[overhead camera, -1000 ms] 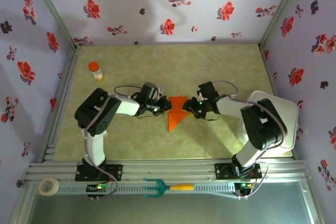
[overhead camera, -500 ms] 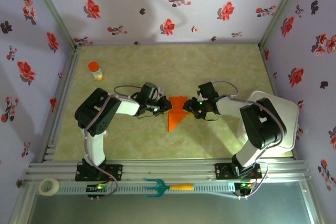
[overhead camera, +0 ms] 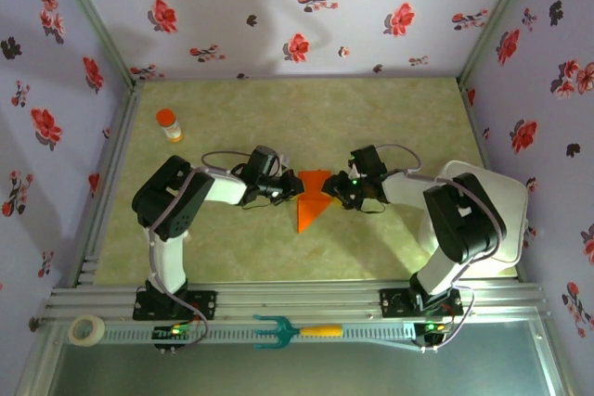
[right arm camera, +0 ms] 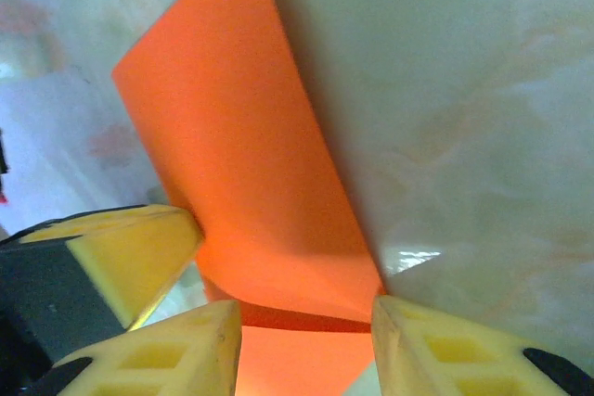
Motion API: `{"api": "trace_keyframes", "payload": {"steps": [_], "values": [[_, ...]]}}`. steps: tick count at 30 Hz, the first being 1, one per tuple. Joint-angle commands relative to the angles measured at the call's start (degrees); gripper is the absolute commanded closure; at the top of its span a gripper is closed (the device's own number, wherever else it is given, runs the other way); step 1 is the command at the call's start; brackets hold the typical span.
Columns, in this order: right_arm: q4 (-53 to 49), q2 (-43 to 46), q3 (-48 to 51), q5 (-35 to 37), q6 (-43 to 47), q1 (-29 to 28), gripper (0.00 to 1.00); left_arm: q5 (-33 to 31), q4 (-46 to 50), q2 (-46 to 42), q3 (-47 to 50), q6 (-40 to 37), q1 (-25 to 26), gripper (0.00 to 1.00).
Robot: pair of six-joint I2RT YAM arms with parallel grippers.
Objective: Fold a paper plane with a square sheet of paper (pick it up from the middle)
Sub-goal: Fold the wing for the fifth time at the center of the table.
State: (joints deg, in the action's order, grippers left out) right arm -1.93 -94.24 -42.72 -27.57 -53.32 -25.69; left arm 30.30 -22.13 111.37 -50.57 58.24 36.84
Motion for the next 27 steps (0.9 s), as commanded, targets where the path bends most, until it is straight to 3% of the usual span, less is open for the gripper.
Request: {"api": "trace_keyframes", "payload": {"steps": [1, 12, 18, 22, 27], "values": [[-5.4, 2.6, 0.7, 4.2, 2.1, 0.6, 0.57, -1.5, 4.5, 0.6, 2.1, 0.5, -0.9, 1.0], [3.1, -0.2, 1.2, -2.7, -1.3, 0.3, 0.6, -1.4, 3.9, 1.1, 2.3, 0.8, -0.9, 1.0], [7.0, -0.2, 2.0, -3.0, -3.2, 0.1, 0.61, -1.2, 3.7, 1.0, 2.5, 0.9, -1.0, 1.0], [7.9, 0.8, 2.2, -3.0, -1.9, 0.5, 0.59, -1.1, 3.8, 1.0, 2.4, 0.8, -1.0, 1.0], [7.8, -2.0, -1.0, -10.5, 4.5, 2.5, 0.59, -1.0, 3.9, 0.9, 2.3, 0.6, -1.0, 1.0]]}}
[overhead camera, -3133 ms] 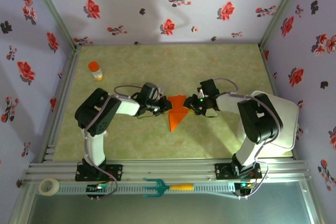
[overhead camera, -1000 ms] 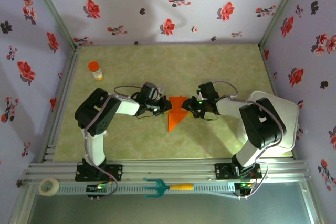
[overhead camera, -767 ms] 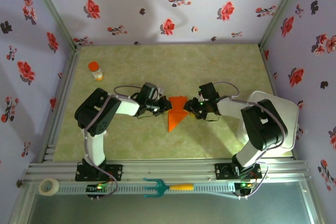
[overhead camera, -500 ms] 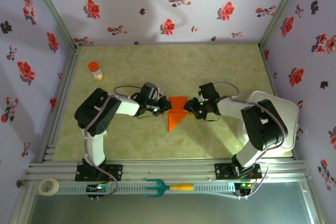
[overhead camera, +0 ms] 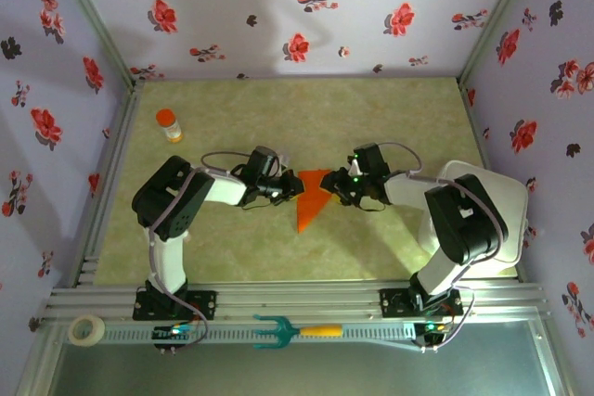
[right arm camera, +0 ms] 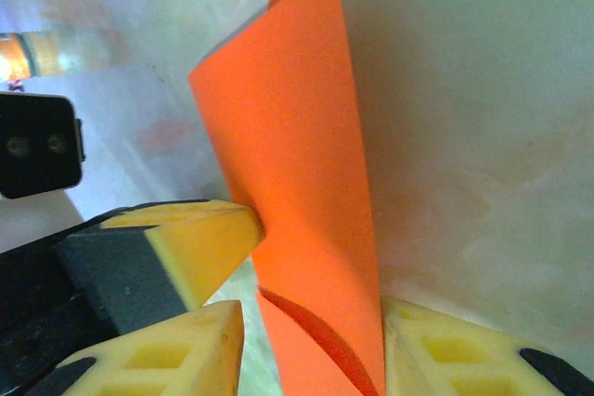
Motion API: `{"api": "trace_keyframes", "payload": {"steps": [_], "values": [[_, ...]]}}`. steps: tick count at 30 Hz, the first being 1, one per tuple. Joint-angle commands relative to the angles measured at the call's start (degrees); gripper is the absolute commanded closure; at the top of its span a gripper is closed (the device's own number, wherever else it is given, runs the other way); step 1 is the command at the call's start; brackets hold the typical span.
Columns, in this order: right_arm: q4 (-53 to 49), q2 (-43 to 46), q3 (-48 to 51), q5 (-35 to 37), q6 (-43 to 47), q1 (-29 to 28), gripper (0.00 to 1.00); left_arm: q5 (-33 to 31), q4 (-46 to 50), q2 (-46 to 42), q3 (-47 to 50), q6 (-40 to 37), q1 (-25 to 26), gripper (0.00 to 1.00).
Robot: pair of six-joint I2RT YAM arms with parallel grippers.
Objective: Fold a paper plane with a square sheet of paper (pick it up from the middle)
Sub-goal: Fold the wing for the fifth time at the center of the table.
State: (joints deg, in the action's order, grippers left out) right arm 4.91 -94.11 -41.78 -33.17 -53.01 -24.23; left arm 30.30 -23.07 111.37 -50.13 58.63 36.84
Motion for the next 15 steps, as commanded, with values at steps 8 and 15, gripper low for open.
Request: {"api": "trace_keyframes", "payload": {"steps": [8, 15], "values": [[-2.0, -6.8, -6.4, -9.9, 11.9, 3.2, 0.62, -1.0, 4.6, 1.1, 2.0, 0.0, -1.0, 1.0], [-3.3, -9.2, -8.8, -11.7, 14.6, 3.8, 0.65, -1.0, 4.4, 1.3, 2.1, 0.0, -1.0, 1.0]]}}
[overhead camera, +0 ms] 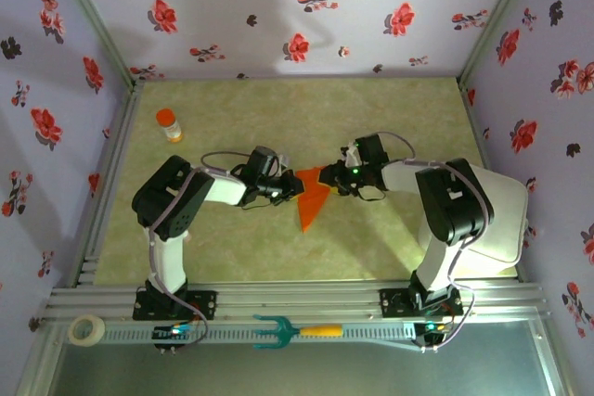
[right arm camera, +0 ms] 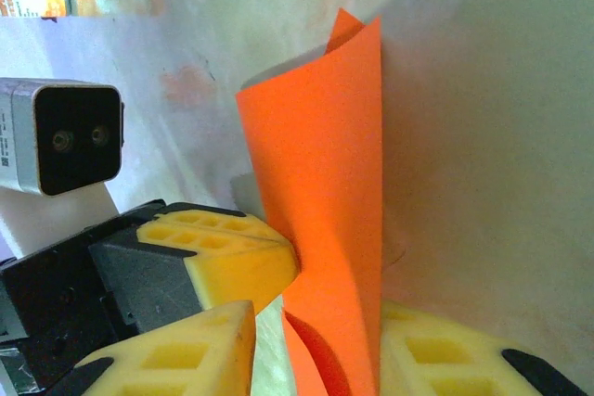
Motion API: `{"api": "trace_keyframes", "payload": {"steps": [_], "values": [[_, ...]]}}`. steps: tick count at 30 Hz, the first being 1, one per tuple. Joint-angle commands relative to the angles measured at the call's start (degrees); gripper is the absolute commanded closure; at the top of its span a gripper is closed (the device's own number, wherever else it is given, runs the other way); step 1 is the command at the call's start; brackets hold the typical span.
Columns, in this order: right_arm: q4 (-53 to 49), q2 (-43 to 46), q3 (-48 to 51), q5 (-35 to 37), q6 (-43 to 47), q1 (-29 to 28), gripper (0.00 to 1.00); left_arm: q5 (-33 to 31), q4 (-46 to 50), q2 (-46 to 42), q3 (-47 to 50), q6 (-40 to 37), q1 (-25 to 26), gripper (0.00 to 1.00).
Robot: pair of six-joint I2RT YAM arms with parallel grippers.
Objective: Fold a paper plane with a square sheet of paper (pick it up from the middle)
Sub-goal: Fold the wing for the fifth time at the center of the table.
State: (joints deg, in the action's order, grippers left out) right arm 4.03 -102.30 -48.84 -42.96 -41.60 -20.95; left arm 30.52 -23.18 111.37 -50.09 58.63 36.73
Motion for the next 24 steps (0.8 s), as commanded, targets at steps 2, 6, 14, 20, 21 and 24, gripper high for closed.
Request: {"api": "trace_keyframes", "payload": {"steps": [2, 6, 14, 20, 21, 24], "values": [[-2.7, -2.0, -2.6, -2.5, 3.7, 1.0, 0.65, -1.1, 4.3, 1.3, 2.2, 0.1, -0.9, 1.0], [-3.5, -5.4, -5.7, -6.4, 5.2, 1.3, 0.69, -1.0, 4.4, 1.2, 2.1, 0.0, -0.9, 1.0], [-7.0, -7.3, -8.7, -7.5, 7.3, 1.9, 0.89, -1.0, 4.4, 0.0, 2.3, -0.6, -1.0, 1.0], [-3.8, -3.6, -4.6, -2.8, 0.5, 1.9, 0.97, -1.8, 4.8, -5.7, 2.2, -1.9, -1.0, 0.87], [-0.7, -2.6, -2.6, -1.6, -3.8, 1.9, 0.98, -2.1, 5.4, -7.2, 2.1, -2.8, -0.8, 0.82], [14.4, 1.1, 5.1, 3.5, -18.5, 1.3, 1.0, -4.6, 8.4, -10.8, 2.4, -5.4, -0.1, 0.77]]}}
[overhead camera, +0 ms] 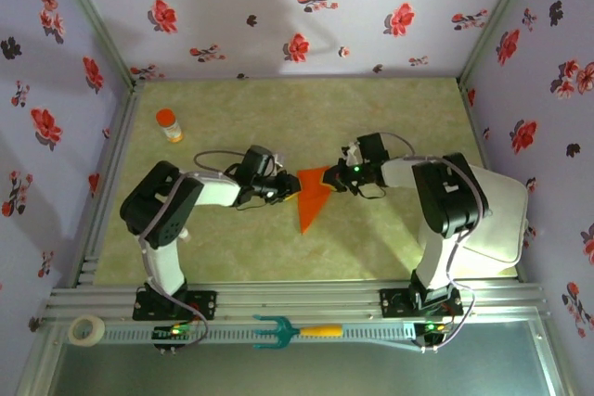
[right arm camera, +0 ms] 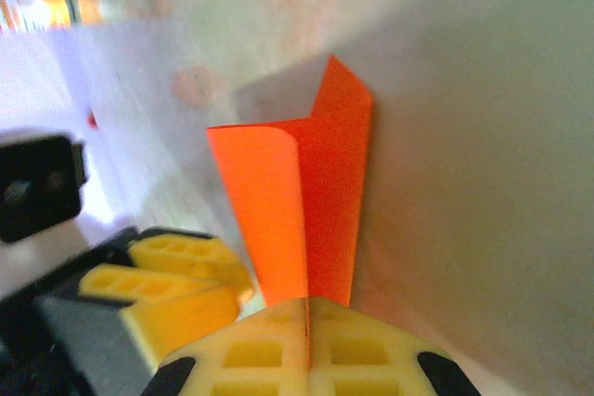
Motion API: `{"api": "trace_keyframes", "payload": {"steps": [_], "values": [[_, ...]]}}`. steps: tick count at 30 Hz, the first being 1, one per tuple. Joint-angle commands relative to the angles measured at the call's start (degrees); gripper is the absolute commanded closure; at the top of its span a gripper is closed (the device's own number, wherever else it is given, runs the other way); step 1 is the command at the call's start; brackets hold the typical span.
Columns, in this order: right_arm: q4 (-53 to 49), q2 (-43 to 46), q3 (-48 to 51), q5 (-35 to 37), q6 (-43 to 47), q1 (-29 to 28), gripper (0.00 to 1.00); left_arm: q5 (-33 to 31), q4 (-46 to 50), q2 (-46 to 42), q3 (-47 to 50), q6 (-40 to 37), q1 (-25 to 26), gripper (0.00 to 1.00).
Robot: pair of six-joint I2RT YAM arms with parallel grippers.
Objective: Fold a paper plane with a square sheet of paper (pick it up from the middle)
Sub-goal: Fold the wing for the fifth time at the center of the table.
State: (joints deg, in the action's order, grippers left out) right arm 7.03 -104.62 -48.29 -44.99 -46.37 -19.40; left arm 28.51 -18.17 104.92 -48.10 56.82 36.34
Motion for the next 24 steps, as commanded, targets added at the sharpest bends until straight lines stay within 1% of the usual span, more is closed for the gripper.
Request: {"api": "trace_keyframes", "payload": {"steps": [1, 5, 9, 11, 13, 14, 18, 24], "values": [[14.5, 4.7, 6.9, 8.4, -17.5, -0.7, 1.0, -3.5, 3.8, -5.3, 0.7, -4.5, 0.6, 0.77], [18.7, 8.0, 11.6, 15.2, -25.5, -2.3, 1.0, -6.3, 6.3, -7.7, 0.6, -9.9, 3.7, 0.75], [23.5, 8.7, 14.9, 18.0, -31.1, -3.7, 0.98, -11.8, 12.9, -8.2, -1.6, -17.1, 9.7, 0.7], [24.9, 8.9, 15.7, 18.1, -31.4, -3.9, 0.98, -15.0, 15.6, -7.8, -2.4, -20.1, 12.3, 0.68], [23.4, 9.1, 15.5, 17.5, -30.5, -3.9, 0.94, -18.5, 18.2, -7.4, -3.2, -22.4, 14.3, 0.65], [23.1, 9.2, 15.4, 17.5, -30.2, -3.9, 0.92, -20.0, 18.9, -7.2, -3.4, -23.1, 15.0, 0.64], [21.5, 10.1, 15.3, 17.2, -28.9, -4.1, 0.91, -25.8, 22.7, -6.5, -5.3, -26.5, 17.5, 0.57], [21.4, 10.2, 15.0, 16.4, -28.9, -4.1, 0.94, -35.4, 27.4, -5.3, -8.2, -30.8, 21.6, 0.53]]}}
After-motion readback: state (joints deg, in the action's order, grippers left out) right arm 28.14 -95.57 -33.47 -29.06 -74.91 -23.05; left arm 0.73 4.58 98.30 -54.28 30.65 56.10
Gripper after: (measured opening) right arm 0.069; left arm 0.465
